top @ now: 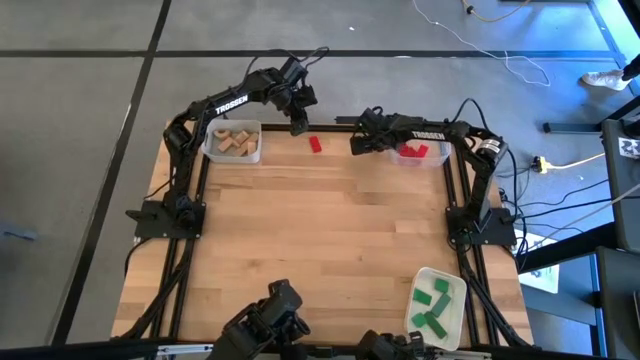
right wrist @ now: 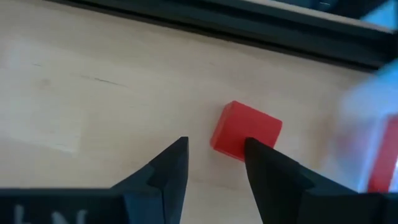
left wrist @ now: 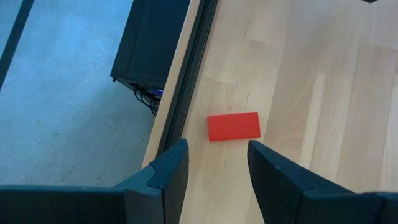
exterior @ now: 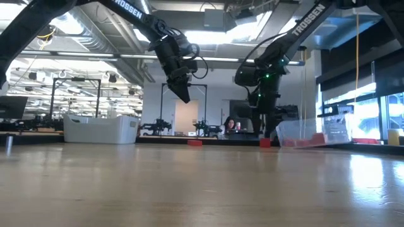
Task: Sort & place blocks by color
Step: Put the red block into the transparent bin
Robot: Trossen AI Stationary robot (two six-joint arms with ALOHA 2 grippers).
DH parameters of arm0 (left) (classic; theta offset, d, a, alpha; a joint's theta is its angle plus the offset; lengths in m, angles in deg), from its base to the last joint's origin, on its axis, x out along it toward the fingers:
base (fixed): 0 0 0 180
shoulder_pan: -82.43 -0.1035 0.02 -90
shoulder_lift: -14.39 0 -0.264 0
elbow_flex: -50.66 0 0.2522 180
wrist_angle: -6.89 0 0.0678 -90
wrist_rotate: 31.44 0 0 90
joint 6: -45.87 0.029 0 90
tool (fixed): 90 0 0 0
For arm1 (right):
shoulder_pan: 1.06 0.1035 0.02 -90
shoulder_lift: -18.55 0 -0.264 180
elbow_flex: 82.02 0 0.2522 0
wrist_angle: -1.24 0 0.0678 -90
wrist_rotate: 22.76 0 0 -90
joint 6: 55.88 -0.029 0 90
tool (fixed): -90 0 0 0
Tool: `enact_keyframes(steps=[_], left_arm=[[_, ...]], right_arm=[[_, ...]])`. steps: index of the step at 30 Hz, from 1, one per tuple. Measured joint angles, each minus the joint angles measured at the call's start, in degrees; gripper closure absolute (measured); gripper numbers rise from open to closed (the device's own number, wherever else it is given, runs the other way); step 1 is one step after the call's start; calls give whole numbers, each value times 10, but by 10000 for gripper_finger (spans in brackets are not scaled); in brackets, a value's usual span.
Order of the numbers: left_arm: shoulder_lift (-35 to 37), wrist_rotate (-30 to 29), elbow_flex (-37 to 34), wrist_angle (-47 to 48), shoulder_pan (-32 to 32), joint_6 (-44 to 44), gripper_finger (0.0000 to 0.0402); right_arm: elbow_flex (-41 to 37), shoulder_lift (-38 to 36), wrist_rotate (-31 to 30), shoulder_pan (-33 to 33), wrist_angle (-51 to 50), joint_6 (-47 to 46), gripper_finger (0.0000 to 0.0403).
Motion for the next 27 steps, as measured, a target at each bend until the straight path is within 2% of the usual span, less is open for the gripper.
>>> enact_keyframes(steps=[10,17,22,27], left_arm=[[0,0,0,0,0,0,246],[0,0,0,0,0,0,246],[0,0,0,0,0,0,246],[0,0,0,0,0,0,246]], right_arm=[[-2,3,84,12,99,70,244],[-2,4,84,12,106,111,244],[35,4,84,12,68,209,244],[111,4,83,12,-35,316,244]])
